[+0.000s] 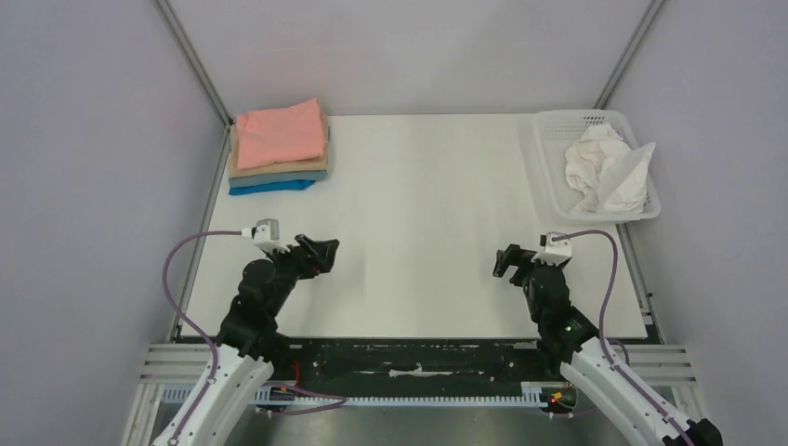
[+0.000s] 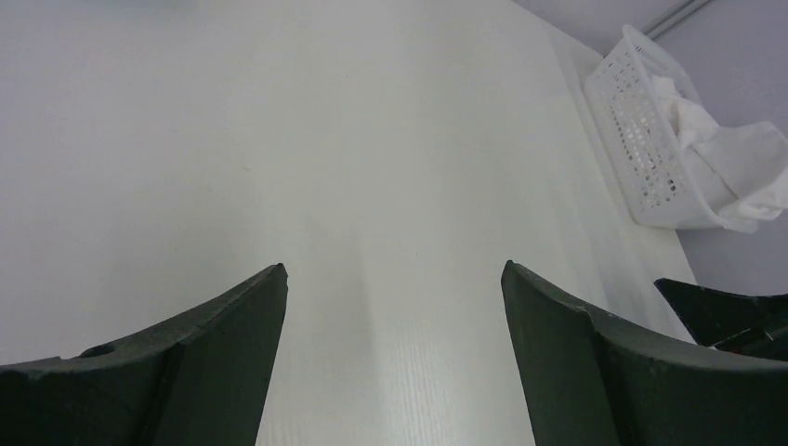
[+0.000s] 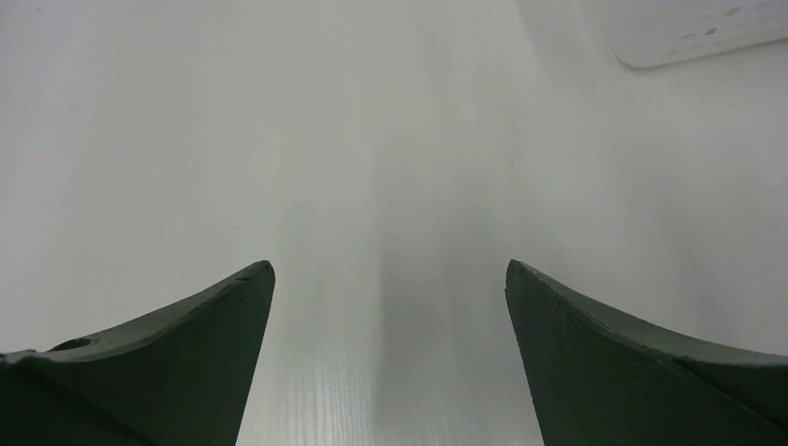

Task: Fold and stack the t-shirts
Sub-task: Grab crumpled tshirt from bin with the right arm

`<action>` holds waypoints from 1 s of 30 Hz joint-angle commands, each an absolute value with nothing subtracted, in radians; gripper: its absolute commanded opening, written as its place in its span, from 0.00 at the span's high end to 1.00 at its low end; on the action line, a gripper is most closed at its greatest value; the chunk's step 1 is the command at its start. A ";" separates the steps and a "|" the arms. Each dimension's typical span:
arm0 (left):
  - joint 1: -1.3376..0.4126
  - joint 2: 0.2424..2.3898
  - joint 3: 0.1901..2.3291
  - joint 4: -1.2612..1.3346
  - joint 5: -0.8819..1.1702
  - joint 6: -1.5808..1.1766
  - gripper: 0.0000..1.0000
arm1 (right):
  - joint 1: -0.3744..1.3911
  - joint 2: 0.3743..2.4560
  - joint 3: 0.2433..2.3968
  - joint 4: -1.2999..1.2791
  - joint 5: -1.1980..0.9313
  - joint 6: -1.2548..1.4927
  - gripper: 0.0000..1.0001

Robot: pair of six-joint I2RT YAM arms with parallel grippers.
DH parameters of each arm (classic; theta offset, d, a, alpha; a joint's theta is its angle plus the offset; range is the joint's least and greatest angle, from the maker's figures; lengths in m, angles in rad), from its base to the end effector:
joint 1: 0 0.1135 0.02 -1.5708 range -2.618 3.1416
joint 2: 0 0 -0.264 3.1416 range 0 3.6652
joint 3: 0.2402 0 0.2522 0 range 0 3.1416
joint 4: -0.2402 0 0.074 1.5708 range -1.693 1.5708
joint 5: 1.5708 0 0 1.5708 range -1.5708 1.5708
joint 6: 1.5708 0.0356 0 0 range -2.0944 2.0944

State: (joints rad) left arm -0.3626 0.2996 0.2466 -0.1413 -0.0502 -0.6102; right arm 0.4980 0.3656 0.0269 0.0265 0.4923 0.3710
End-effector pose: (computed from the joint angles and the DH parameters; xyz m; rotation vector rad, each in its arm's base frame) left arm 0.1157 -0.0420 0.2172 -0.2609 1.7935 -0.6564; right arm 0.1176 0.0448 0.1507 0.2164 1.8346 0.1428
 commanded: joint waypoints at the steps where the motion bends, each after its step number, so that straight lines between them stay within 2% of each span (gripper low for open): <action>1: -0.364 0.301 0.235 -0.030 -0.029 -0.634 0.09 | 0.500 0.473 0.208 0.021 0.470 0.449 0.02; 5: -0.364 0.298 0.239 -0.024 -0.013 -0.629 0.08 | 0.502 0.709 0.483 -0.094 0.387 0.479 0.02; 10: -0.364 0.280 0.231 -0.032 -0.020 -0.628 0.08 | 0.490 0.997 0.780 -0.172 0.521 0.422 0.02; 14: -0.364 0.270 0.225 -0.040 -0.046 -0.628 0.08 | 0.340 1.227 1.084 -0.264 0.436 0.375 0.02; 22: -0.364 0.277 0.226 -0.051 -0.065 -0.625 0.08 | 0.088 1.738 1.743 -0.542 0.525 -0.121 0.02; 30: -0.364 0.334 0.216 -0.007 -0.096 -0.630 0.08 | -0.109 1.955 1.764 -0.436 0.673 -0.516 0.02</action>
